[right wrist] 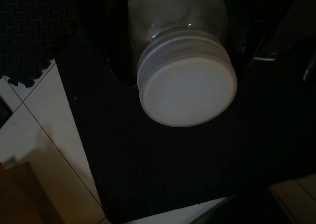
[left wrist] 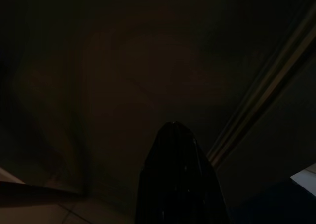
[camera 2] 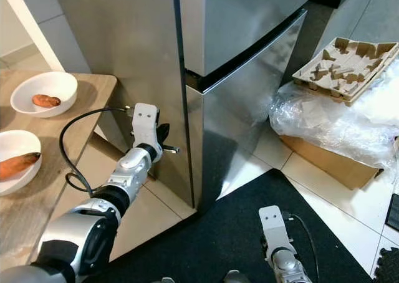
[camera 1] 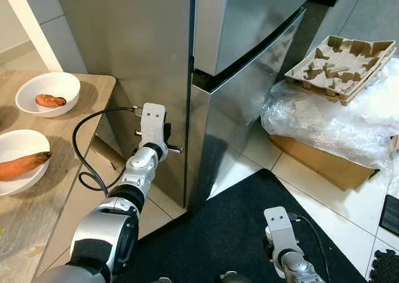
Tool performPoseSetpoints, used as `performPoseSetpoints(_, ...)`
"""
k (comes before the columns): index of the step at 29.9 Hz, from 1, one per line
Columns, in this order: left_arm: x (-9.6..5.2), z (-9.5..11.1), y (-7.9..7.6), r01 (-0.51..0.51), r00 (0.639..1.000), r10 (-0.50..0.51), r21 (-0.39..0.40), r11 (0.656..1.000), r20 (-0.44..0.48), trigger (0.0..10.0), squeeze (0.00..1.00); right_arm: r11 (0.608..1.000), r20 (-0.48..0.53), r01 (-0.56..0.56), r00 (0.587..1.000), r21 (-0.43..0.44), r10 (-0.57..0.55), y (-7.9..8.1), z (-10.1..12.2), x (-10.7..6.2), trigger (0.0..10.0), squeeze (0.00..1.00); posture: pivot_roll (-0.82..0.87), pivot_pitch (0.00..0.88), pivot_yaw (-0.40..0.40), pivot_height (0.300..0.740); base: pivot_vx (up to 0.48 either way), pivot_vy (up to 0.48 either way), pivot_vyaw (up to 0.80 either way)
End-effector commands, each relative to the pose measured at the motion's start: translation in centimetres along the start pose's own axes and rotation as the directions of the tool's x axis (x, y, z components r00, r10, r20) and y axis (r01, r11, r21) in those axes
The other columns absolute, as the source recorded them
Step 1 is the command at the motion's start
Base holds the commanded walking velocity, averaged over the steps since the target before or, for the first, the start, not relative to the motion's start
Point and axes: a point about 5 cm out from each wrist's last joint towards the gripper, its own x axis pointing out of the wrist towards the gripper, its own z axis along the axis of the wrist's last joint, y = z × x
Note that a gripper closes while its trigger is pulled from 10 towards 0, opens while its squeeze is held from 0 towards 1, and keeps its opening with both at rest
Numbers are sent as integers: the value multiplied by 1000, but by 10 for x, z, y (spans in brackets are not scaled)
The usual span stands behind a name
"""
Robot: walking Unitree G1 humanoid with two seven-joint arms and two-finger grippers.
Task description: Restocking fridge
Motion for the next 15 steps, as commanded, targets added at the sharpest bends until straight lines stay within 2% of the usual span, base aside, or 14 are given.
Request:
performPoseSetpoints(1, 4, -2, -19, 59, 998, -59, -15, 998, -12, 10000, 0, 1000, -14, 9, 1000, 14, -9, 0, -6, -2, 10000, 0, -116, 227, -8, 740, 0, 0, 0)
performPoseSetpoints(8, 8, 3, -36, 117, 993, -117, -26, 993, 2, 10000, 0, 1000, -13, 14, 1000, 17, -14, -1, -6, -2, 10000, 0, -108, 229, 5, 740, 0, 0, 0)
performPoseSetpoints(9, 10, 6, -42, 139, 990, -139, -27, 990, 9, 10000, 0, 1000, -13, 16, 1000, 20, -16, 0, -6, -2, 10000, 0, -108, 228, 9, 740, 0, 0, 0)
performPoseSetpoints(15, 11, 8, -50, 168, 986, -167, -26, 985, 13, 10000, 0, 1000, -14, 20, 1000, 24, -19, 0, -6, -2, 10000, 0, -107, 227, 14, 740, 0, 0, 0)
